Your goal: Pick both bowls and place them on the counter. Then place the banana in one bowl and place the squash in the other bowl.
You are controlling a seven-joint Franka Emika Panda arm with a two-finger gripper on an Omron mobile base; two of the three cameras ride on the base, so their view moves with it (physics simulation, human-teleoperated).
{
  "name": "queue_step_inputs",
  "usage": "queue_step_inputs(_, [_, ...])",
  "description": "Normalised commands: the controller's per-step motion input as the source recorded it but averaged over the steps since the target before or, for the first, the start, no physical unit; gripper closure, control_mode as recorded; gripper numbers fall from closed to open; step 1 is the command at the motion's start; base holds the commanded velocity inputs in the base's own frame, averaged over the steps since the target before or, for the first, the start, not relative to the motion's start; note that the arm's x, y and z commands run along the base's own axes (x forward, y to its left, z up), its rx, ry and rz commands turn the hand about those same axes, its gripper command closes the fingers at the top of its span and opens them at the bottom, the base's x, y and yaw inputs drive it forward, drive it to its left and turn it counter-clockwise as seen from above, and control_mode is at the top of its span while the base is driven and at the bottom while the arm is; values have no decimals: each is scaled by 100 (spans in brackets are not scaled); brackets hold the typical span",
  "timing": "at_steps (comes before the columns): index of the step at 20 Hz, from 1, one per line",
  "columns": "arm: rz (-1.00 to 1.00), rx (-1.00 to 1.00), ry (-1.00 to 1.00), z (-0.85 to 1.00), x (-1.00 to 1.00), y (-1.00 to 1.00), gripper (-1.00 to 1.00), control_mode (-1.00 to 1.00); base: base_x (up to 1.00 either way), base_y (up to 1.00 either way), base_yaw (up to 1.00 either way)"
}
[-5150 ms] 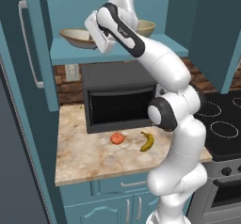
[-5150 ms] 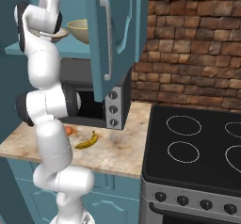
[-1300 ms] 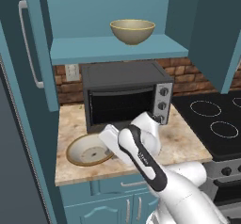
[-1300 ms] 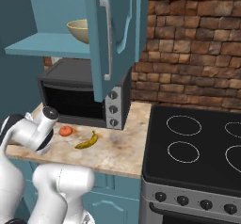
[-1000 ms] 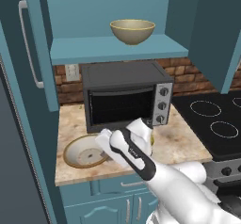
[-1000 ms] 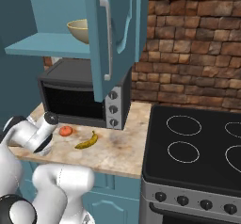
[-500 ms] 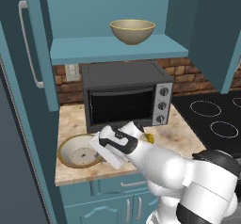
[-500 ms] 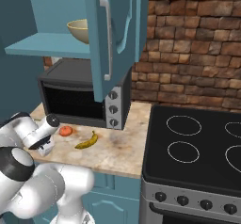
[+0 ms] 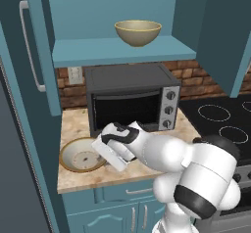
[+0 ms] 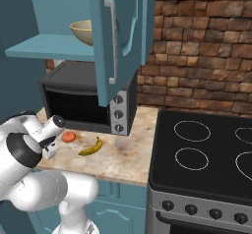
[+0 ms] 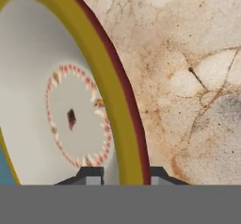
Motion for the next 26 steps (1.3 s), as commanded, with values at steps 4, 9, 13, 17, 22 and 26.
queue_step_inputs(4, [0,0,-4,5,-19,-3,-100,-100,0,0,0])
queue_step_inputs(9, [1,0,-18,30,-21,-6,-100,-100,0,0,0])
queue_step_inputs(13, [0,0,-20,34,-32,-19,-100,-100,0,0,0])
queue_step_inputs(17, [-2,0,-8,46,-37,-30,-100,-100,0,0,0])
queue_step_inputs(22, [-7,0,1,56,-34,-33,-100,-100,0,0,0])
queue_step_inputs(26, [-9,0,4,57,-31,-32,-100,-100,0,0,0])
